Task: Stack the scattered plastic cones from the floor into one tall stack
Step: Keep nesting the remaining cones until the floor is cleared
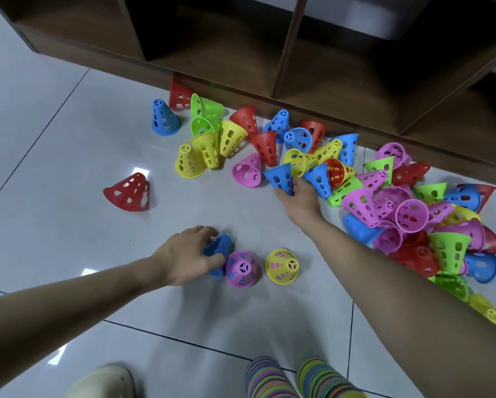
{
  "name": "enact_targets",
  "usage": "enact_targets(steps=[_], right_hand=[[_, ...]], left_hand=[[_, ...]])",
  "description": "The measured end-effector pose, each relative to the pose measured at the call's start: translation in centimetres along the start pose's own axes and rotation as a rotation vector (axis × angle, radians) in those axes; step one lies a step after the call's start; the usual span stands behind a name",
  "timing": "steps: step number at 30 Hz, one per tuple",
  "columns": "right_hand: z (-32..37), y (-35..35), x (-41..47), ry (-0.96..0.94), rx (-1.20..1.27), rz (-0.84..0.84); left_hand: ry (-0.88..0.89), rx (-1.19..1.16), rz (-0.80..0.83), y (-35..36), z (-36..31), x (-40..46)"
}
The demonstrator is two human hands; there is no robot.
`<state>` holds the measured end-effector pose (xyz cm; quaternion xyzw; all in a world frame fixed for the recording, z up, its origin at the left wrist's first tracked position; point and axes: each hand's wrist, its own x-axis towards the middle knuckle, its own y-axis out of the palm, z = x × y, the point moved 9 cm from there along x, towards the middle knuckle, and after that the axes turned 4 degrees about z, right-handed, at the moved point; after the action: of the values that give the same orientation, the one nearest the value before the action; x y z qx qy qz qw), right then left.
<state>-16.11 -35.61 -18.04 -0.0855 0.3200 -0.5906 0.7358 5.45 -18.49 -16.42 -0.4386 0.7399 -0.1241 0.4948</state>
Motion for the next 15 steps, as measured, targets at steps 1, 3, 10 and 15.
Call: enact_targets(steps=[1,3,10,15], right_hand=[[0.0,-0.2,-0.4,-0.017,0.010,0.025],[0.0,-0.6,-1.3,-0.056,0.027,0.082],[0.3,-4.5,-6.2,-0.045,0.177,0.106],[0.3,-6.6,-10.3,-0.031,0.270,0.139]], left_hand=[[-0.035,0.012,0.022,0.4,0.0,0.2],[-0.107,0.051,0.059,1.2,0.4,0.6],[-0.148,0.188,0.132,1.8,1.1,-0.1],[-0.167,0.175,0.113,2.5,2.2,-1.4]])
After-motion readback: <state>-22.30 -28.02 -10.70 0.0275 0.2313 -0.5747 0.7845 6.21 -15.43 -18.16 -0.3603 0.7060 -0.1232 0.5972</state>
